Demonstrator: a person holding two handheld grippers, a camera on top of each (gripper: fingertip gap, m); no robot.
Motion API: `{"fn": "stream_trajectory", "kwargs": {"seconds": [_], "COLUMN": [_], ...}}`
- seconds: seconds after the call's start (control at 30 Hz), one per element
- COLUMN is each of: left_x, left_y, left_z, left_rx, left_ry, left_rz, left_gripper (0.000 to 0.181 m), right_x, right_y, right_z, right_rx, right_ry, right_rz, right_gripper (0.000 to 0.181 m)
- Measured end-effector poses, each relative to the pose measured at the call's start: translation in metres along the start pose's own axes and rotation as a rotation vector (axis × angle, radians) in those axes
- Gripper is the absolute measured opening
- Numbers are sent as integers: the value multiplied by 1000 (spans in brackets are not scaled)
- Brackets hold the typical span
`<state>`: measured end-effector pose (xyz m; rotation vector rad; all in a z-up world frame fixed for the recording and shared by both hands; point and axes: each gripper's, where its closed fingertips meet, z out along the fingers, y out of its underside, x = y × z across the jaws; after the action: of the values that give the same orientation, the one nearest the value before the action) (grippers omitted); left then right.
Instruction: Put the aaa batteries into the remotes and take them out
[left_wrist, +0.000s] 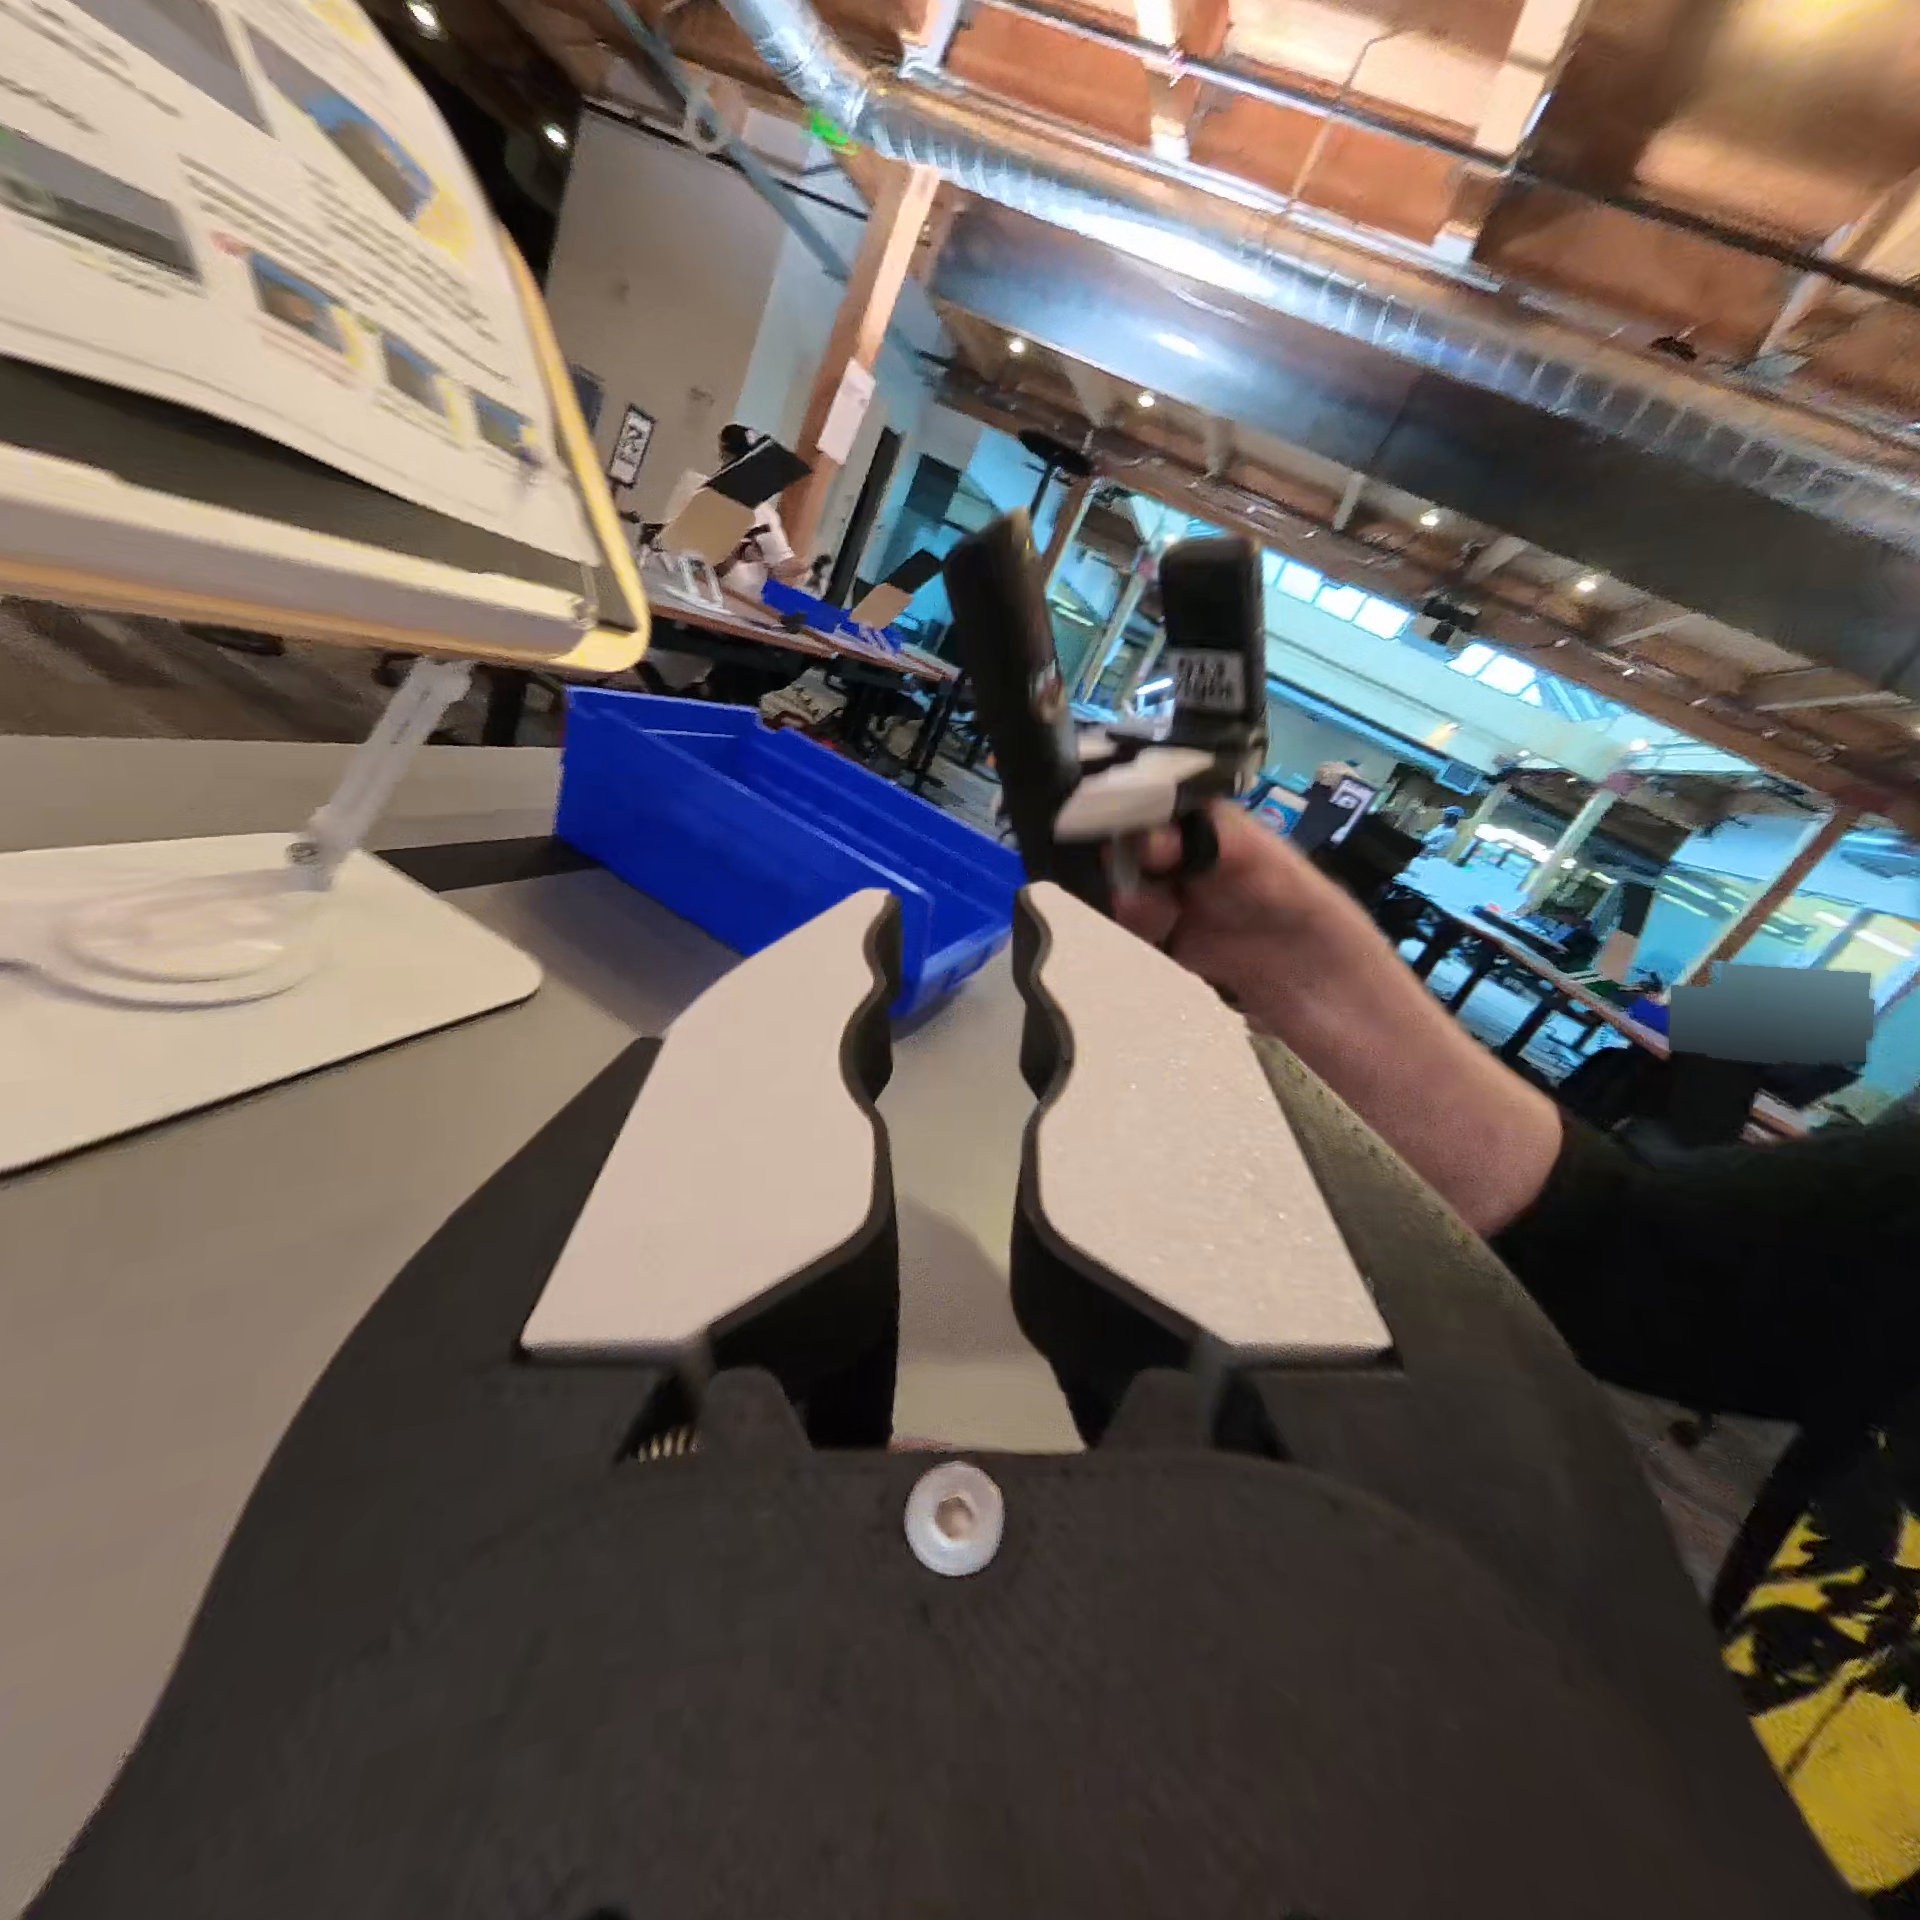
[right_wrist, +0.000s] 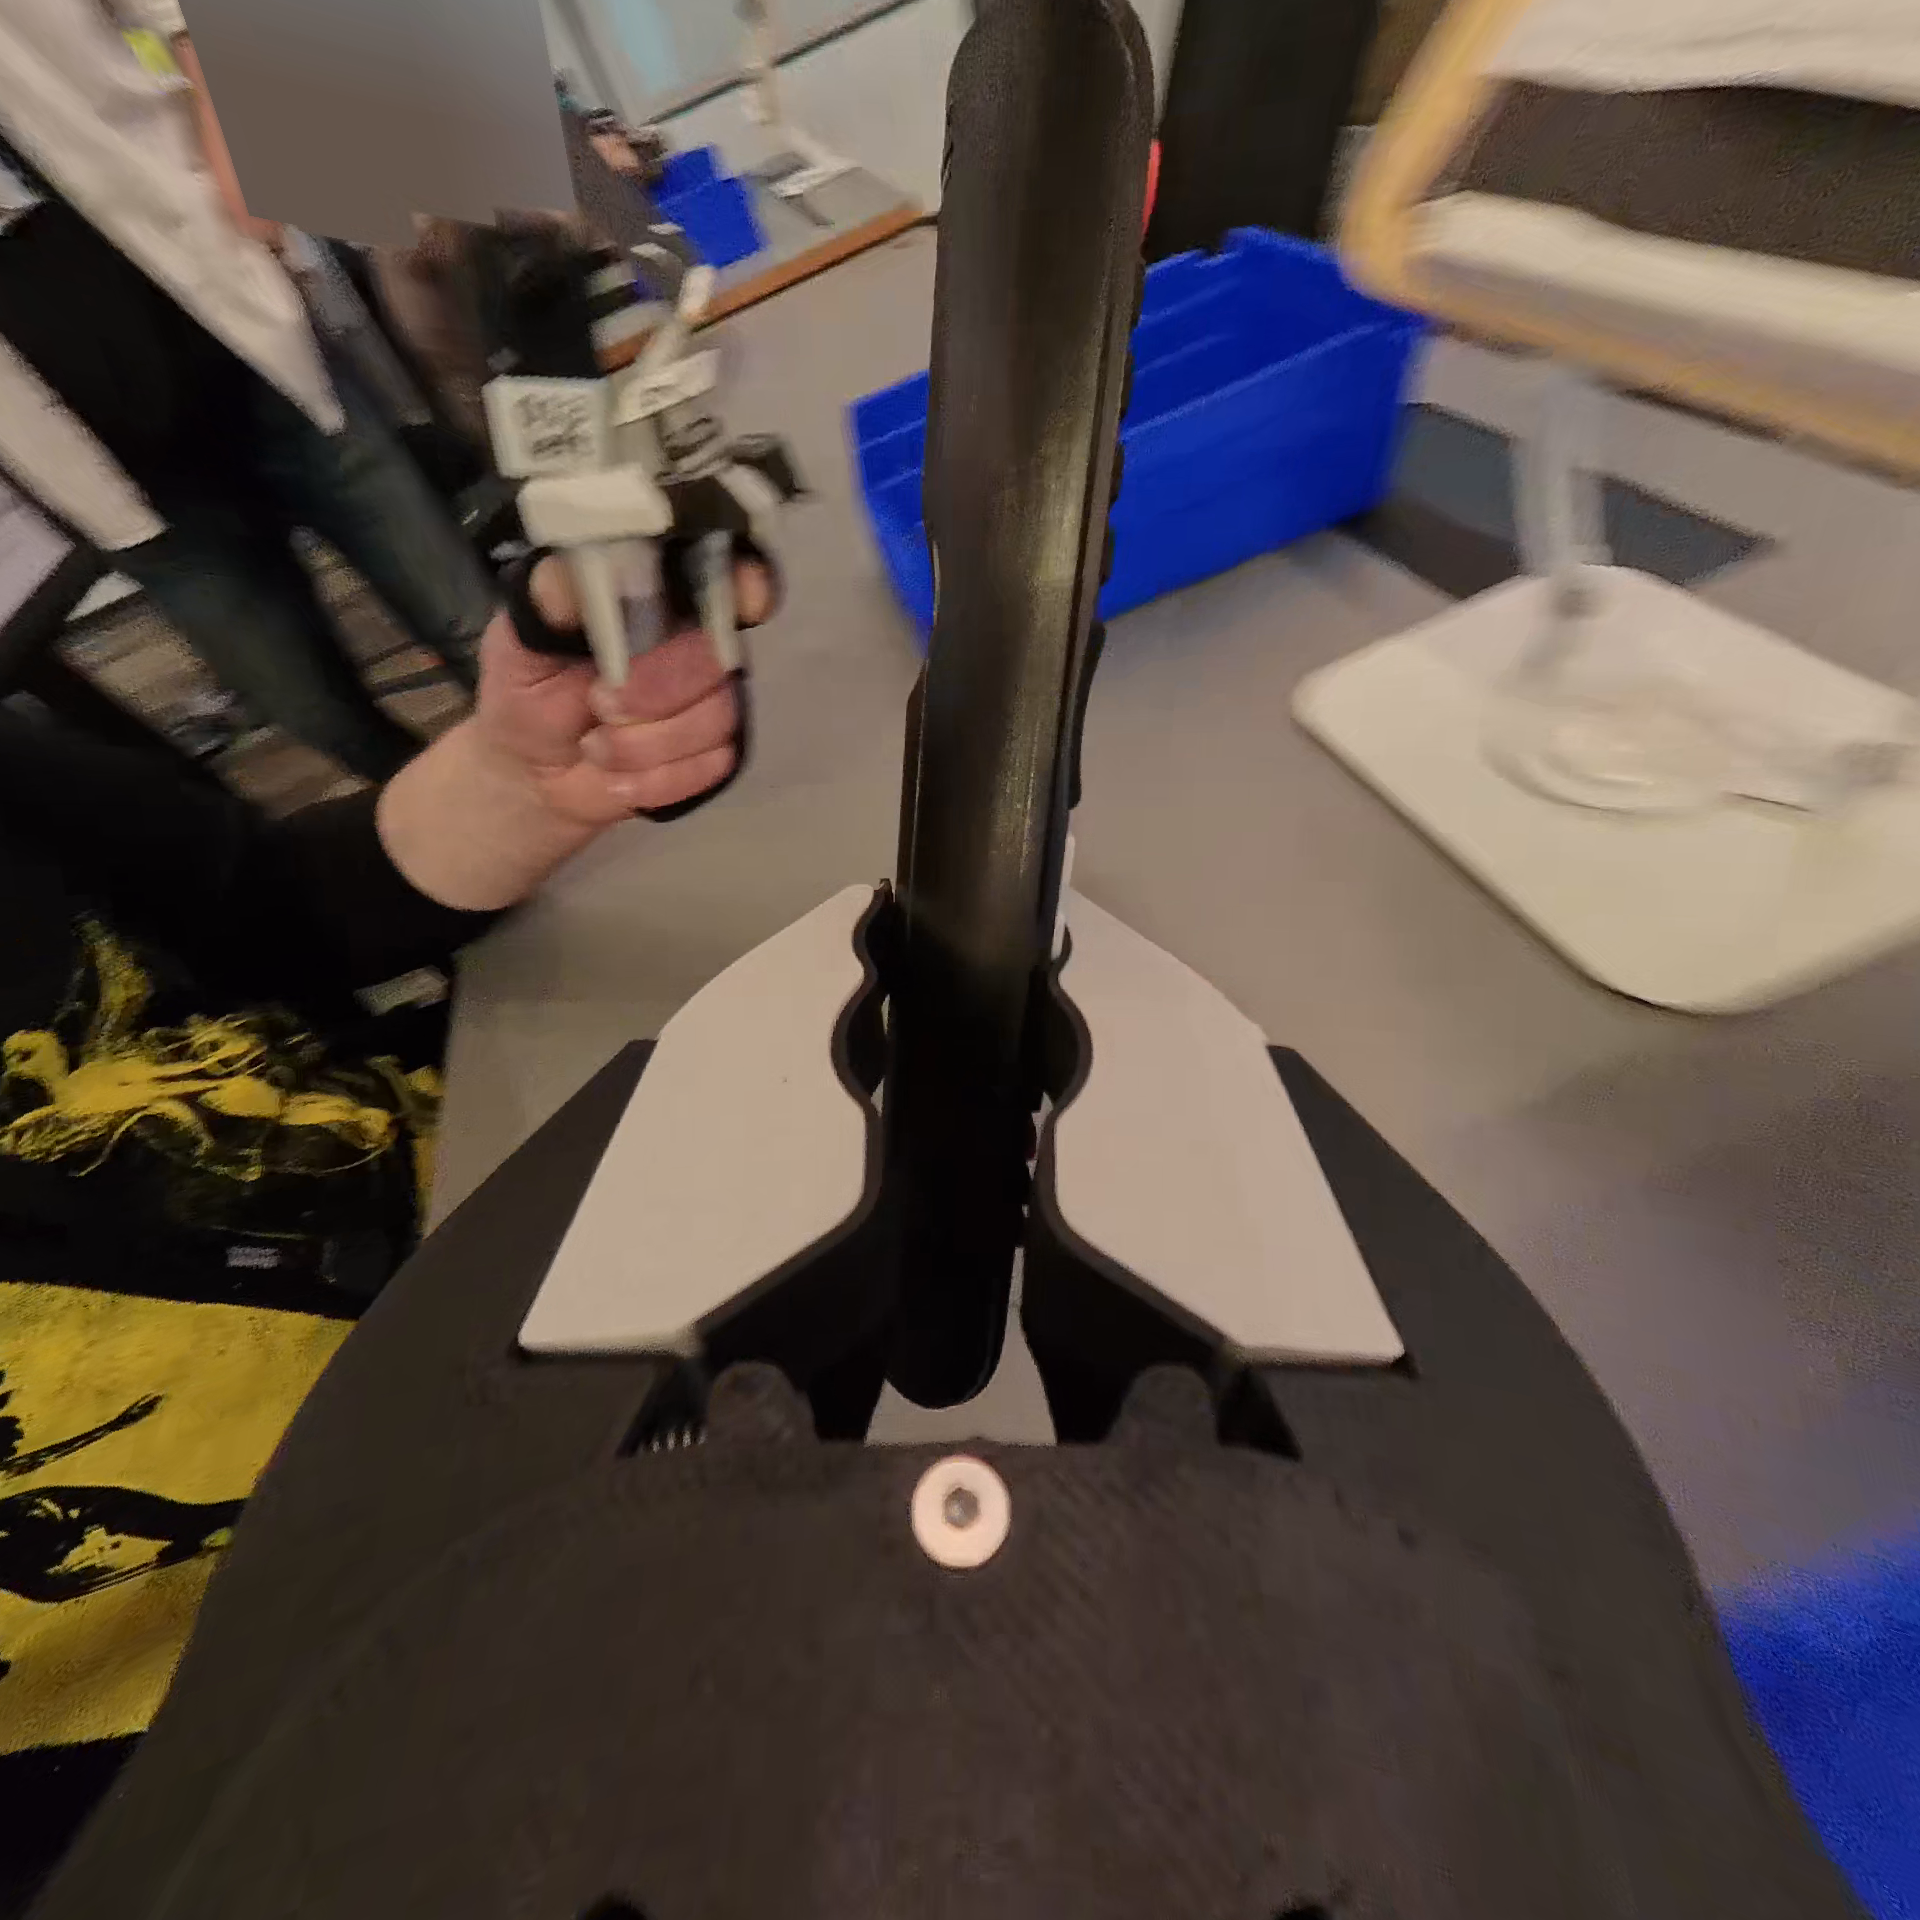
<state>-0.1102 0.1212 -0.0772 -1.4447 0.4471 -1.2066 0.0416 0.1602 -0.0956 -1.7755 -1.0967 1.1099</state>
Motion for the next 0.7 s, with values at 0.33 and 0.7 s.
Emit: {"fn": "stream_trajectory", "kwargs": {"seconds": [0.33, 0.7], "left_x": [-46, -52], "left_y": [8, 2], "left_z": [-17, -25], "left_rx": [49, 84], "left_ry": [-71, -77], "left_rz": [-138, -176], "left_gripper": [16, 17], "right_x": [228, 261], "right_y": [47, 117], "right_z": [-103, -58], "right_rx": [-250, -325], "right_ry": [426, 379], "right_rz": [426, 742], "right_gripper": [25, 26]}}
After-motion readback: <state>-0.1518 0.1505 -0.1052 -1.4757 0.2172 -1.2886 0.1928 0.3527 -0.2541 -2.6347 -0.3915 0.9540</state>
